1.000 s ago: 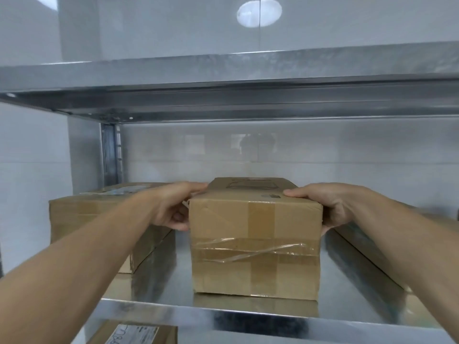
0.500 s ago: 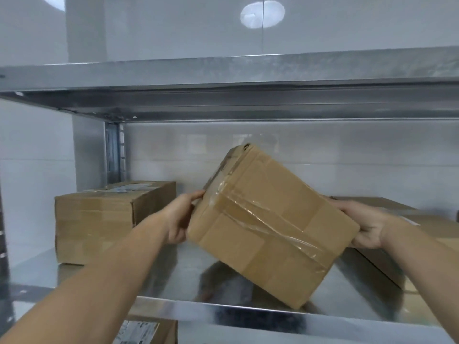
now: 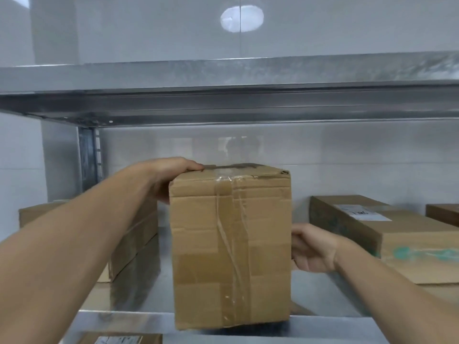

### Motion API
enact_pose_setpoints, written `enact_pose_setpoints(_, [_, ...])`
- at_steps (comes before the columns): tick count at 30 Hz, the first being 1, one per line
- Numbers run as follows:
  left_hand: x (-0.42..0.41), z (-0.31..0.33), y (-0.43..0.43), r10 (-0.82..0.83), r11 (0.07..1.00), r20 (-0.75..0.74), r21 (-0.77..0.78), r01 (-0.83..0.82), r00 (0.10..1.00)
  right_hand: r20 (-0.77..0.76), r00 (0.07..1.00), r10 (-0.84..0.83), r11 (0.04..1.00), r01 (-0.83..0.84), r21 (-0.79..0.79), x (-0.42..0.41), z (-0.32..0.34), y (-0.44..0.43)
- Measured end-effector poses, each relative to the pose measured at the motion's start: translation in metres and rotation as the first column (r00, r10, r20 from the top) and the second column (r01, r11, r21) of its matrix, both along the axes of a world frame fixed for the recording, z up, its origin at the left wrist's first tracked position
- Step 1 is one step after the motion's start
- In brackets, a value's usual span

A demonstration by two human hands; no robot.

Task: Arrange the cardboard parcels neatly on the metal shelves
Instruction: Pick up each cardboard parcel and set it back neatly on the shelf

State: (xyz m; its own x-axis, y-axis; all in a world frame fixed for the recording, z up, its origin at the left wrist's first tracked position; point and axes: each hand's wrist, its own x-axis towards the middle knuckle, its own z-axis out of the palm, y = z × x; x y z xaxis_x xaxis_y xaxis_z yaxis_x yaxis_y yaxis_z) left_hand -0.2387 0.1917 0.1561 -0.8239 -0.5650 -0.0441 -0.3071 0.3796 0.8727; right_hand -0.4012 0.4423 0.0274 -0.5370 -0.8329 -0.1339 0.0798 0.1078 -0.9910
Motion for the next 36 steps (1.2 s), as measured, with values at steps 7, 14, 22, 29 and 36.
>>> enact_pose_setpoints(7, [-0.007,0.007,-0.004,0.017,0.997,0.057,-0.071,-0.013,0.998,-0.13,0.96,-0.249,0.968,0.244,-0.05,0.0,0.075,-0.025])
enact_pose_setpoints(14, [-0.003,0.007,-0.003,0.014,0.998,0.072,-0.058,-0.01,0.997,-0.345,0.925,-0.159,0.957,0.23,0.176,0.026,0.129,-0.046])
enact_pose_setpoints(22, [-0.004,0.01,0.007,0.064,0.989,0.095,-0.142,-0.05,0.993,-0.37,0.923,-0.105,0.935,0.219,0.281,0.017,0.135,-0.055])
enact_pose_setpoints(29, [0.002,0.009,0.009,0.039,0.993,0.012,-0.11,-0.037,0.999,-0.346,0.93,-0.12,0.966,0.19,0.174,0.02,0.134,-0.043])
enact_pose_setpoints(36, [0.006,0.024,0.02,0.008,0.989,-0.193,-0.144,-0.037,0.981,-0.349,0.917,-0.196,0.981,0.18,-0.078,0.015,0.134,-0.038])
